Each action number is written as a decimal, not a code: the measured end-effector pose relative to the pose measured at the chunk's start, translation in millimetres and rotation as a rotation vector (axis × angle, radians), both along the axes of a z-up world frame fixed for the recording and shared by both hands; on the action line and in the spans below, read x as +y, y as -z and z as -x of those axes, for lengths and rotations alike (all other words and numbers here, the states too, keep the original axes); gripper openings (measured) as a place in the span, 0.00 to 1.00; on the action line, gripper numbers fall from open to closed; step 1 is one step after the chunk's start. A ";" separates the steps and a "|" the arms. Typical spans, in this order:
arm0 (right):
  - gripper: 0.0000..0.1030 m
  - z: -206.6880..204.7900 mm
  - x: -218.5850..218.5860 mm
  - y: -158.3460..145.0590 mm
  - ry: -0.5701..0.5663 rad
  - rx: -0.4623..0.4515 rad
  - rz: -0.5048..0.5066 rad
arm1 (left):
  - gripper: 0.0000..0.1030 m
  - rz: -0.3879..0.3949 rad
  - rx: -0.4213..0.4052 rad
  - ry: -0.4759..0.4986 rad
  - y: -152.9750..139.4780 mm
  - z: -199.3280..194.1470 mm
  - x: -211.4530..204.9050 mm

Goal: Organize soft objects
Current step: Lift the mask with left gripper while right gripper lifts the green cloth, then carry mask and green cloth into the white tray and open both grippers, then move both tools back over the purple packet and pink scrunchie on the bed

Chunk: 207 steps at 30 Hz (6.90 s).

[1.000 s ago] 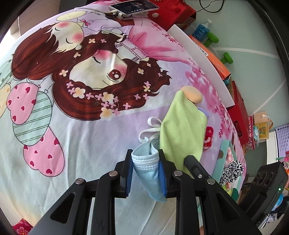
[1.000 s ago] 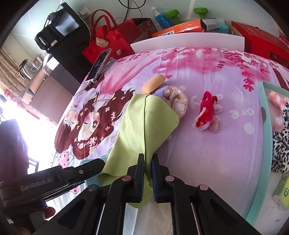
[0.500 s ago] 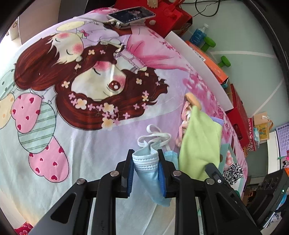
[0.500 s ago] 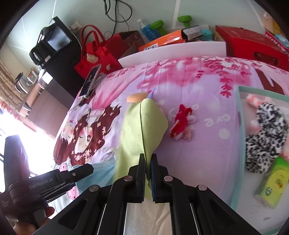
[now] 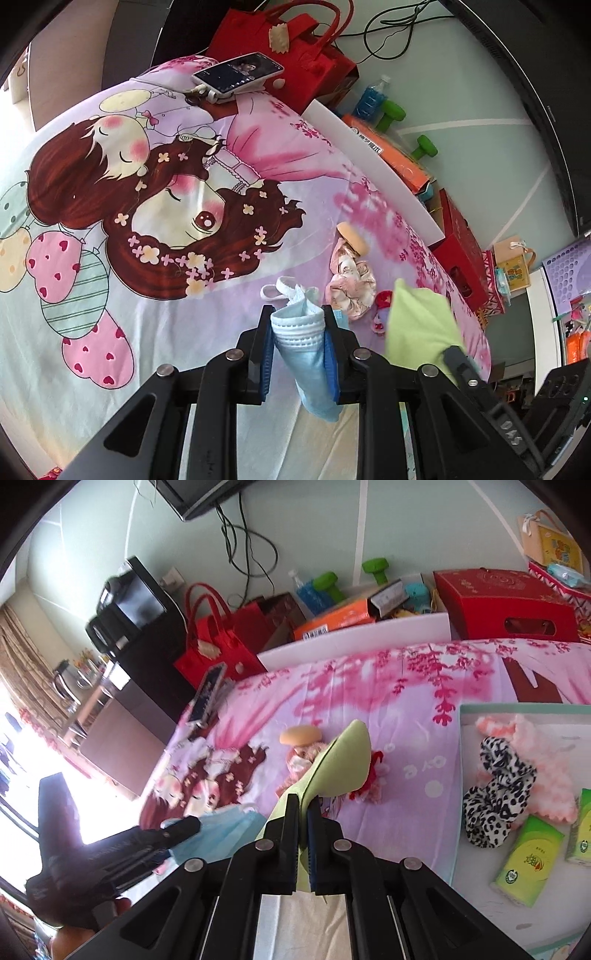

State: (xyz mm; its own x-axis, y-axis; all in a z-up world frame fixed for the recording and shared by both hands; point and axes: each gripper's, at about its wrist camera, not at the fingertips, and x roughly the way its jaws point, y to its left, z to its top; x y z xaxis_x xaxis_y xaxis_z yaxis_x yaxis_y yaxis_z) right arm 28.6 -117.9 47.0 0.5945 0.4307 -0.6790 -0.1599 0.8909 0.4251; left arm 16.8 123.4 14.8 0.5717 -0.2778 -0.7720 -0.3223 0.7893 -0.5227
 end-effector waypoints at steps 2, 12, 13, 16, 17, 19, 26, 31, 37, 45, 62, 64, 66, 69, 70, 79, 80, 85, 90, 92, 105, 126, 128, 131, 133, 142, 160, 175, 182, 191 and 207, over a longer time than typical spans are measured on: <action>0.04 2.8 -4.3 -5.1 0.004 -0.019 -0.021 | 0.24 -0.005 -0.003 -0.002 -0.6 -0.1 0.4; 0.04 16.6 -19.6 -33.2 0.021 -0.123 -0.076 | 0.24 -0.017 -0.027 0.009 -5.0 1.1 -2.1; 0.04 15.5 -18.6 -30.8 0.029 -0.113 -0.053 | 0.24 -0.016 -0.026 0.009 -4.7 1.2 -2.0; 0.04 8.4 -18.0 -16.3 0.044 -0.045 -0.023 | 0.24 -0.020 -0.026 0.011 -4.9 1.1 -2.5; 0.04 7.1 -19.3 -13.0 0.043 -0.030 -0.030 | 0.24 -0.021 -0.026 0.013 -5.0 1.3 -2.9; 0.04 7.3 -21.7 -12.3 0.044 -0.031 -0.036 | 0.24 -0.016 -0.023 0.016 -4.6 1.0 -3.3; 0.04 8.7 -23.2 -15.6 0.031 -0.059 -0.060 | 0.24 -0.018 -0.019 0.020 -3.3 -0.1 -3.5; 0.05 -3.7 -15.0 15.3 0.002 0.100 0.040 | 0.24 -0.021 -0.006 0.032 -1.5 -1.7 -5.3; 0.07 -4.4 -7.0 28.3 -0.022 0.165 0.116 | 0.24 -0.020 0.010 0.038 1.1 -2.2 -5.5; 0.08 -1.0 -17.0 28.7 0.013 0.198 0.155 | 0.24 -0.018 0.019 0.048 2.9 -2.4 -8.2; 0.39 1.1 -18.0 20.3 0.054 0.147 0.201 | 0.24 -0.016 0.028 0.058 6.5 -3.5 -10.7; 0.39 0.0 -16.4 20.7 0.052 0.139 0.202 | 0.24 -0.015 0.030 0.059 7.0 -3.8 -11.0; 0.39 -0.2 -15.7 21.4 0.048 0.139 0.202 | 0.24 -0.015 0.033 0.061 7.8 -4.2 -11.1; 0.39 -0.5 -14.5 22.1 0.036 0.140 0.195 | 0.24 -0.013 0.037 0.064 8.1 -4.7 -11.6; 0.39 -0.5 -13.4 23.1 0.028 0.143 0.189 | 0.24 -0.012 0.038 0.065 8.3 -4.6 -11.8; 0.39 -7.7 -0.8 49.9 -0.028 0.239 0.191 | 0.24 -0.009 0.047 0.072 10.6 -5.4 -13.0; 0.39 -8.5 -1.2 53.6 -0.023 0.255 0.203 | 0.24 -0.009 0.048 0.073 10.8 -5.8 -13.3; 0.39 -11.7 0.8 60.3 -0.032 0.276 0.206 | 0.24 -0.010 0.052 0.079 11.5 -6.0 -15.2; 0.39 -17.8 14.0 65.2 -0.048 0.271 0.235 | 0.24 -0.027 0.067 0.079 13.7 -6.9 -16.0; 0.39 -20.2 18.0 66.2 -0.037 0.260 0.279 | 0.24 -0.036 0.078 0.086 15.2 -7.5 -17.5; 0.10 -22.5 33.7 79.0 -0.059 0.236 0.444 | 0.24 -0.043 0.123 0.118 25.0 -9.4 -23.7; 0.06 0.5 -2.6 -0.6 0.042 -0.001 0.221 | 0.24 0.005 -0.148 0.122 -28.8 -1.4 -29.0; 0.06 0.9 -3.2 -4.7 0.043 -0.013 0.219 | 0.24 0.015 -0.160 0.134 -33.4 -3.0 -33.6; 0.06 2.6 -8.6 -12.2 0.054 -0.035 0.213 | 0.24 -0.006 -0.183 0.154 -47.3 -6.8 -45.8; 0.06 2.8 -14.8 -17.3 0.067 -0.052 0.205 | 0.24 -0.015 -0.199 0.171 -57.5 -8.5 -53.9; 0.06 16.2 -79.7 -48.1 0.274 -0.129 0.255 | 0.24 -0.039 -0.308 0.313 -105.7 -32.4 -118.5; 0.06 42.0 -200.9 -25.0 0.652 0.031 0.276 | 0.24 0.033 -0.375 0.641 -78.5 -46.4 -247.2; 0.10 28.5 -201.0 14.4 0.606 0.181 0.325 | 0.24 -0.002 -0.263 0.704 -23.2 -54.9 -287.1; 0.37 28.7 -200.3 12.8 0.611 0.193 0.343 | 0.53 -0.026 -0.244 0.663 -26.2 -56.6 -277.6; 0.69 29.6 -203.7 11.6 0.631 0.204 0.344 | 0.64 -0.064 -0.239 0.614 -39.7 -56.9 -261.0; 1.00 32.2 -210.6 12.1 0.682 0.209 0.314 | 0.92 -0.265 -0.177 0.399 -33.8 -74.3 -193.0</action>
State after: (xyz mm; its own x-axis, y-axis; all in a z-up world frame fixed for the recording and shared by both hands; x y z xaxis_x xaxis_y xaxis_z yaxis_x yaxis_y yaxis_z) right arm -3.6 -328.4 35.0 0.5052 -0.2154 -0.8357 0.5221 0.8473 0.0972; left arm 91.1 -69.5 48.5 0.5892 -0.3095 -0.7463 0.1071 0.9455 -0.3076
